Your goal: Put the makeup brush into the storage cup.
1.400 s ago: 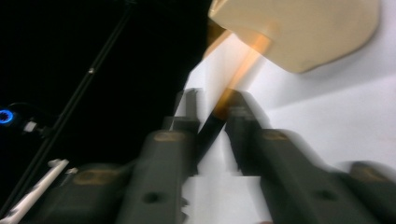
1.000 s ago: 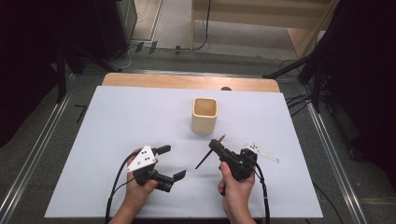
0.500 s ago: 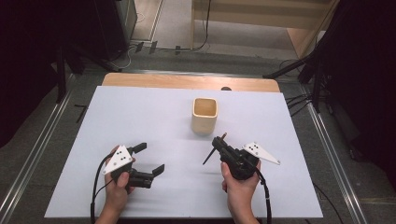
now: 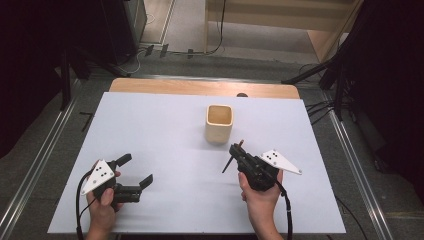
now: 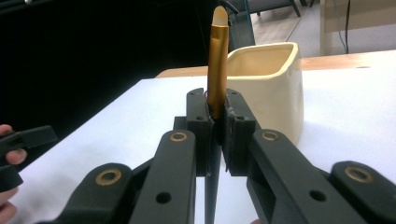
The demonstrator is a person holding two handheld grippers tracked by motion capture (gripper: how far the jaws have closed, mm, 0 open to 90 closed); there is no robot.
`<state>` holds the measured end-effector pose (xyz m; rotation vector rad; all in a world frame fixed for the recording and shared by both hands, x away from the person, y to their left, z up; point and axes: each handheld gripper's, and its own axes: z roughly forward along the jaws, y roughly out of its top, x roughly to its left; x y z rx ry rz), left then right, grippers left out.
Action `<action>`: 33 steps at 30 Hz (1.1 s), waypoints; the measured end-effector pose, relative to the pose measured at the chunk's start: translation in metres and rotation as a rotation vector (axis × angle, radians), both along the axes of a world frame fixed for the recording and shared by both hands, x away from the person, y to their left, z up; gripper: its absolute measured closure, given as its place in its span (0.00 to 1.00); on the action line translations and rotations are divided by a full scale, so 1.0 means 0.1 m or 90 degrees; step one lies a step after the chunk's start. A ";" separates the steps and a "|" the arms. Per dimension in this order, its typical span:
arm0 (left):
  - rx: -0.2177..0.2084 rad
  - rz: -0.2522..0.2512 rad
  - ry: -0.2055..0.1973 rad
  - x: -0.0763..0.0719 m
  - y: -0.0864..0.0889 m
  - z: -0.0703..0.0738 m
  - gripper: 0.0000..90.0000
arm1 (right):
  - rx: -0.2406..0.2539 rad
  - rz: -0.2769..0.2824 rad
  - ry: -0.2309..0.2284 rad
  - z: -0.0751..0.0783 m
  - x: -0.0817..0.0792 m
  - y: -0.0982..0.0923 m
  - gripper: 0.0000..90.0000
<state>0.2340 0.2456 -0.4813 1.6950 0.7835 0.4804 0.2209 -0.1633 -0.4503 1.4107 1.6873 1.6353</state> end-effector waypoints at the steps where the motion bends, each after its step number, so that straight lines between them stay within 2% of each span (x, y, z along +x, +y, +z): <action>1: -0.004 0.005 -0.001 -0.01 0.05 0.00 0.00 | -0.006 0.002 -0.002 0.01 0.01 0.00 0.94; 3: -0.007 0.010 -0.001 -0.02 0.10 0.00 0.00 | -0.015 0.003 -0.005 0.04 0.02 0.00 0.94; 8: 0.005 0.016 -0.001 -0.08 0.21 -0.02 0.00 | -0.028 -0.004 -0.025 0.15 0.10 -0.03 0.94; 18: -0.003 0.034 -0.001 -0.11 0.39 -0.03 0.00 | -0.041 -0.016 -0.054 0.36 0.31 -0.08 0.94; 25: 0.001 0.045 -0.001 -0.10 0.47 -0.04 0.00 | -0.035 -0.031 -0.067 0.41 0.44 -0.14 0.94; 33: -0.012 0.057 0.002 -0.08 0.56 -0.05 0.00 | -0.035 -0.038 -0.078 0.50 0.58 -0.18 0.94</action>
